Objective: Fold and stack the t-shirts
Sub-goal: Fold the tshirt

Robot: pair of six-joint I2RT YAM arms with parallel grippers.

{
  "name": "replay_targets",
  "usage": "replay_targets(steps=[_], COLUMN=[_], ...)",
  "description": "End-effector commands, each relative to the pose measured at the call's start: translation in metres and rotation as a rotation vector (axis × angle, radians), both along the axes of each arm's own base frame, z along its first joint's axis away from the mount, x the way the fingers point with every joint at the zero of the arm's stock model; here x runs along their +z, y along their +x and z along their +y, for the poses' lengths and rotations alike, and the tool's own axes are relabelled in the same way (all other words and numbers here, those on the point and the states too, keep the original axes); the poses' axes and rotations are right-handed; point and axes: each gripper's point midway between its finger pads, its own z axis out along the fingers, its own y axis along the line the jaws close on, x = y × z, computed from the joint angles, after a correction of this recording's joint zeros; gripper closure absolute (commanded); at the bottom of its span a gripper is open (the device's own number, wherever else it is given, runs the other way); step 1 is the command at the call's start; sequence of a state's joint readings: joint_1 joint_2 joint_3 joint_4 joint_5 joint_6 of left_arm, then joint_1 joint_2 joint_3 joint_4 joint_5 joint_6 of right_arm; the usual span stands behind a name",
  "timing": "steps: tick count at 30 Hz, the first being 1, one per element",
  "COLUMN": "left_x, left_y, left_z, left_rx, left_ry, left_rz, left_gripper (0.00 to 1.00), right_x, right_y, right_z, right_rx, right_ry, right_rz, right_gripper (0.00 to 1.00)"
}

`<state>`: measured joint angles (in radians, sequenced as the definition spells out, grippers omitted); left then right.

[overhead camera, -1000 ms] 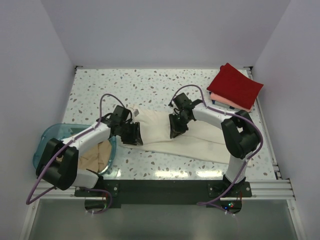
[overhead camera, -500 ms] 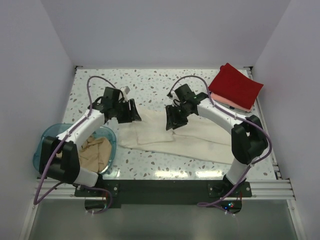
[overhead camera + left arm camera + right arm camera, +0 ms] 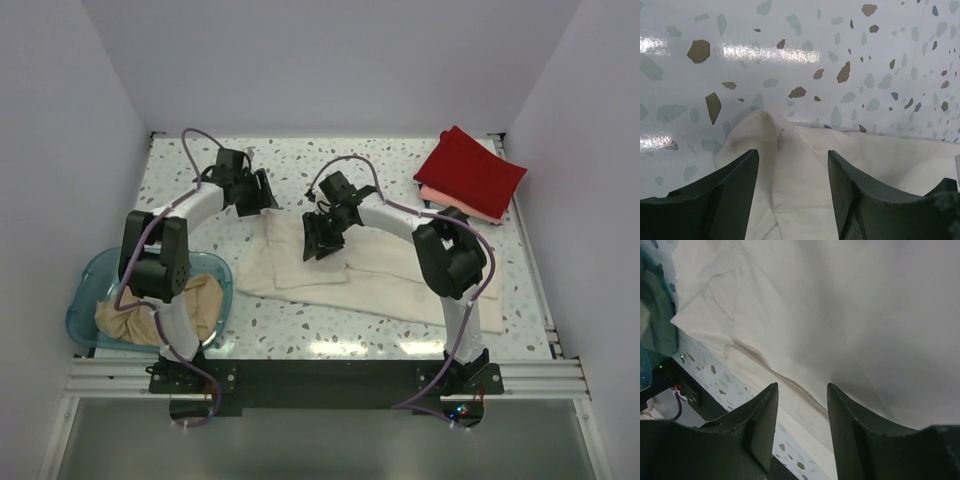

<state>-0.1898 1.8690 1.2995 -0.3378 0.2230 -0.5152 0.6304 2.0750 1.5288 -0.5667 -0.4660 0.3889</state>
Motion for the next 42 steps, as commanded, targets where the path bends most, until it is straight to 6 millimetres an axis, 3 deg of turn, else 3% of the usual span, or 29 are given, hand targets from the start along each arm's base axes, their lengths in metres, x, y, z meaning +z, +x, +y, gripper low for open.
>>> replay_targets(steps=[1,8,16,21,42], left_x=[0.012,-0.013,-0.031,-0.040,-0.049], left_y=[0.028,0.025,0.018,0.014,0.010], left_z=[0.003,0.007,0.012,0.014,0.025], left_rx=[0.035,0.041,0.042,0.047,0.067], left_ry=[-0.018,-0.005,0.003,-0.002,-0.013], left_rz=[-0.073,-0.018,0.021,0.042,0.051], left_gripper=[0.37,0.37,0.39,0.44,0.44], right_x=[0.019,0.002,-0.013,-0.006,0.015], right_y=[-0.005,-0.027,-0.034,-0.042,-0.106], right_z=[0.022,0.020,0.014,0.012,-0.011], right_rx=[0.030,0.052,0.053,0.068,0.162], right_ry=[0.082,0.053,0.026,0.027,0.027], right_rz=[-0.019,0.020,0.038,0.037,0.085], right_gripper=[0.52,0.52,0.53,0.53,0.55])
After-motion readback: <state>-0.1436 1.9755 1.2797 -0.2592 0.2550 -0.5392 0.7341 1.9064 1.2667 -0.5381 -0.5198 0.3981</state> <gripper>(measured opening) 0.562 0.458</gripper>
